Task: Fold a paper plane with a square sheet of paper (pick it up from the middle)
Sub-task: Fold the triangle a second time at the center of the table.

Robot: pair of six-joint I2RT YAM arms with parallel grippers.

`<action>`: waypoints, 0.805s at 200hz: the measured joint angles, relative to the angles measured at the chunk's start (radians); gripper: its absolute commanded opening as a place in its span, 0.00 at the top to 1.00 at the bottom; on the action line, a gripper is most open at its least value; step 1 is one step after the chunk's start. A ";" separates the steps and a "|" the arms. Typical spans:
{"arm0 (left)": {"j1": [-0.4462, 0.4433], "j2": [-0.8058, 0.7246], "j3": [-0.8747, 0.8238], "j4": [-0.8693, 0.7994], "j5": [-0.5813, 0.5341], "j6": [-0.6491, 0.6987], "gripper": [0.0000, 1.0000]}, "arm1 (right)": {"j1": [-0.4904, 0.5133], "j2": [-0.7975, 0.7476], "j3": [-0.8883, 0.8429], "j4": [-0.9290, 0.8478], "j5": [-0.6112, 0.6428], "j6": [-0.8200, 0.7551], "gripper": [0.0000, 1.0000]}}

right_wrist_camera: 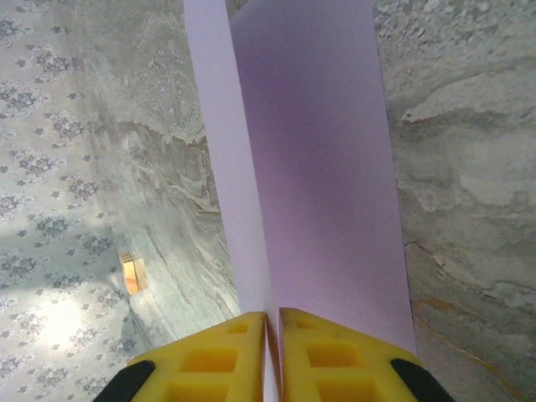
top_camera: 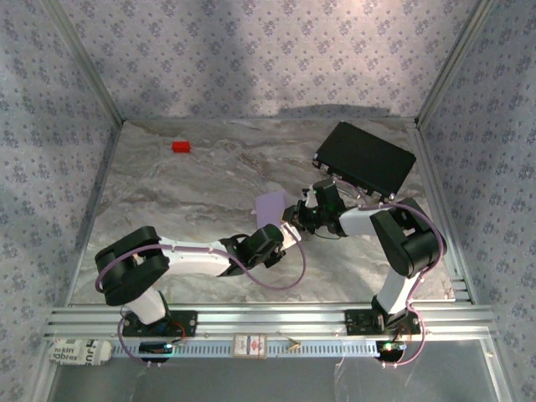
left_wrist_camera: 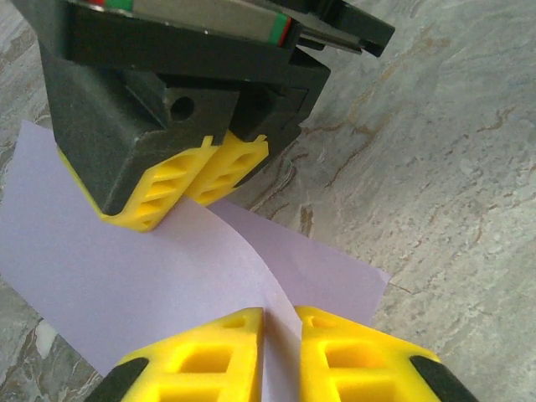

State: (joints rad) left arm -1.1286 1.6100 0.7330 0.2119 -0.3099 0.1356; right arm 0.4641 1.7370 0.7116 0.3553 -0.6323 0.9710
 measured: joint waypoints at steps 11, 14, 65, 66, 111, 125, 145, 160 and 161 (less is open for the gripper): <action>0.000 0.000 0.003 -0.006 0.003 -0.014 0.93 | -0.001 -0.002 0.000 -0.013 0.006 -0.003 0.82; 0.000 0.000 0.003 -0.009 0.005 -0.013 0.94 | -0.002 -0.003 0.000 -0.016 0.008 -0.003 0.80; 0.050 -0.038 0.013 -0.055 0.132 -0.123 0.99 | -0.032 -0.100 -0.019 -0.102 0.066 -0.038 0.64; 0.052 -0.039 0.013 -0.055 0.135 -0.124 0.99 | -0.033 -0.104 -0.019 -0.105 0.068 -0.040 0.64; 0.142 -0.084 0.010 -0.053 0.290 -0.237 0.95 | -0.051 -0.217 -0.046 -0.200 0.122 -0.075 0.66; 0.154 -0.092 0.004 -0.051 0.323 -0.261 0.95 | -0.048 -0.238 -0.053 -0.211 0.124 -0.083 0.74; 0.166 -0.097 -0.005 -0.052 0.355 -0.284 0.94 | -0.031 -0.248 -0.062 -0.220 0.124 -0.087 0.83; 0.174 -0.097 -0.012 -0.052 0.373 -0.299 0.93 | -0.006 -0.248 -0.071 -0.221 0.124 -0.084 0.87; 0.174 -0.097 -0.013 -0.052 0.373 -0.301 0.93 | -0.005 -0.248 -0.071 -0.221 0.124 -0.082 0.87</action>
State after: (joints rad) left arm -0.9543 1.5127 0.7204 0.1600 0.0635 -0.1658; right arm 0.4591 1.4891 0.6407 0.1345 -0.5083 0.8886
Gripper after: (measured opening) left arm 0.071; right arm 0.154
